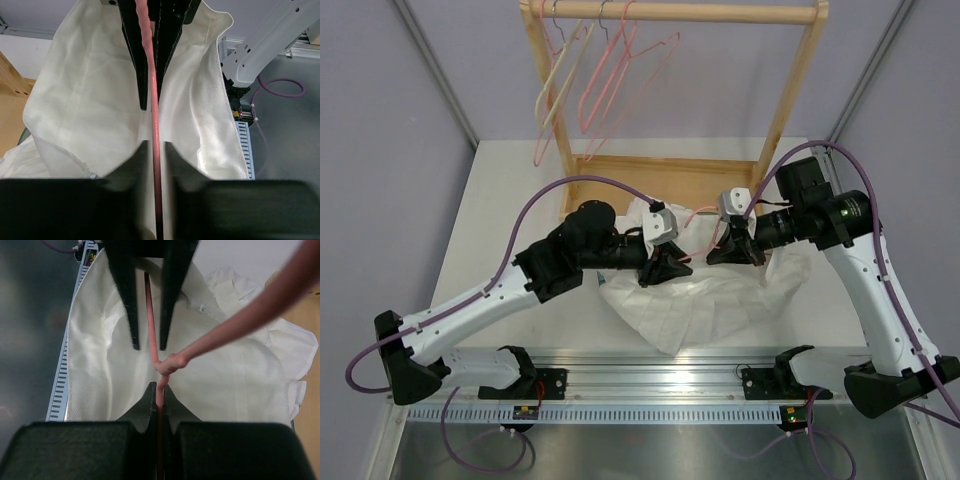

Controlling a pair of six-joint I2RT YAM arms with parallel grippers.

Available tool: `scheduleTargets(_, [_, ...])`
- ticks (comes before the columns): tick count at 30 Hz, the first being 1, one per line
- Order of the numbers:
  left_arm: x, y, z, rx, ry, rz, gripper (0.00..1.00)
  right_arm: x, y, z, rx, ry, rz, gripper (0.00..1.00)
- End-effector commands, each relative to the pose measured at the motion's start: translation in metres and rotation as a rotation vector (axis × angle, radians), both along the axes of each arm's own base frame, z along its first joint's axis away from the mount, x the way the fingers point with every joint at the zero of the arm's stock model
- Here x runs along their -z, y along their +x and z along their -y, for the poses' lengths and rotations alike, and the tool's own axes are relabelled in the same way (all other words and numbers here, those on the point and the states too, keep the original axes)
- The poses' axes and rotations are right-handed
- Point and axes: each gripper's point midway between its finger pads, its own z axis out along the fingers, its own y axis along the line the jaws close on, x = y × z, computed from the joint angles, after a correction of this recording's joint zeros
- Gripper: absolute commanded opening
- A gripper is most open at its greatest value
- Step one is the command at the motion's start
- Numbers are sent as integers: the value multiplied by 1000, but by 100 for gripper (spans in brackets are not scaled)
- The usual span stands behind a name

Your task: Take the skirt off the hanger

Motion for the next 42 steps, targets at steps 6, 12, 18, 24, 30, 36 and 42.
scheduleTargets(6, [-17,0,-10,-17,-38,56,90,-22,0,10,78,-15,96,0])
scheduleTargets(12, [-23,8,-47,-141,17,145,99,-22,2,18,122,-48,135,0])
scheduleTargets(18, [-1,9,-89,-254,129,166,99,-28,4,22,162,-55,159,0])
scheduleTargets(24, [61,5,-113,-310,212,110,99,-40,4,25,186,-54,176,0])
scheduleTargets(30, [70,20,-125,-411,249,138,99,-51,3,28,215,-45,196,0])
scheduleTargets(36, [-58,22,-124,-558,-142,-9,99,-48,27,42,378,-74,269,0])
scheduleTargets(42, [-97,26,-116,-700,-425,-480,99,-58,52,52,529,-43,354,0])
